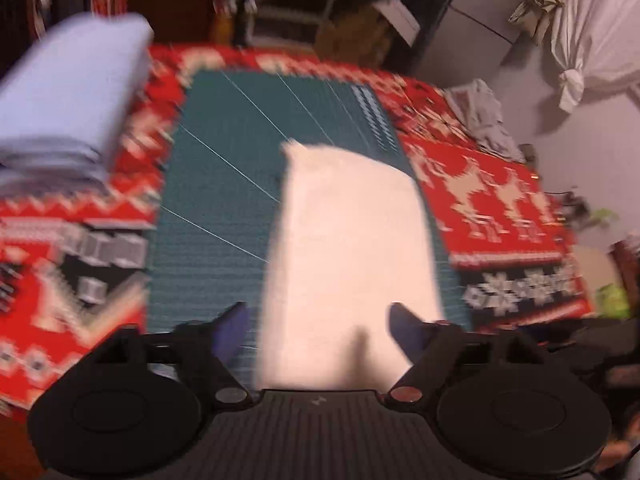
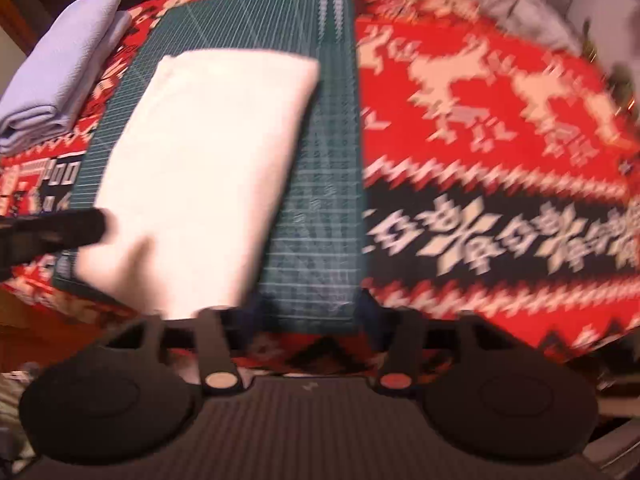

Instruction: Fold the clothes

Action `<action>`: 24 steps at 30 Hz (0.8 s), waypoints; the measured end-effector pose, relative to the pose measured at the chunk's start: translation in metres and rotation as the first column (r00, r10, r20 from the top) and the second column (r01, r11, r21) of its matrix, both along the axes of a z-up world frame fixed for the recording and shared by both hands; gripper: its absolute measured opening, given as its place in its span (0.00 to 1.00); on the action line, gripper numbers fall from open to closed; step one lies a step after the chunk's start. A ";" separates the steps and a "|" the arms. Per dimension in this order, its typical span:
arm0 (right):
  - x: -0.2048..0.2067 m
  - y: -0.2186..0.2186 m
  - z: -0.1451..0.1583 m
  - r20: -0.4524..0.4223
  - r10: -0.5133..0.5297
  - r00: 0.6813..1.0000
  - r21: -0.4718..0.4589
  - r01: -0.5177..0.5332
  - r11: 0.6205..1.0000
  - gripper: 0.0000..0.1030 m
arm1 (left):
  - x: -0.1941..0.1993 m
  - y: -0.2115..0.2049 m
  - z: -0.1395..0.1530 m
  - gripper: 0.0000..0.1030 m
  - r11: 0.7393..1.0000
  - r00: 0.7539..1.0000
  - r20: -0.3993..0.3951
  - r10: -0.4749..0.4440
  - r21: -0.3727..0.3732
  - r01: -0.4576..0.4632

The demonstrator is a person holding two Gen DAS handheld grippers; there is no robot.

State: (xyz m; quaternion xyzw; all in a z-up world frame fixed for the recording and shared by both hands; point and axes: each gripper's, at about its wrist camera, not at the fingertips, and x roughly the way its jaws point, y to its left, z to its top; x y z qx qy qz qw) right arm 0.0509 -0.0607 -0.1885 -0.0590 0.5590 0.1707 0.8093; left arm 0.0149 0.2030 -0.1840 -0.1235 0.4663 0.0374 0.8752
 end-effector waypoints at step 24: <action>-0.001 -0.036 -0.055 0.283 0.028 0.959 0.026 -0.036 0.999 1.00 | -0.009 0.047 -0.076 1.00 0.965 0.980 0.051 -0.190 0.196 0.176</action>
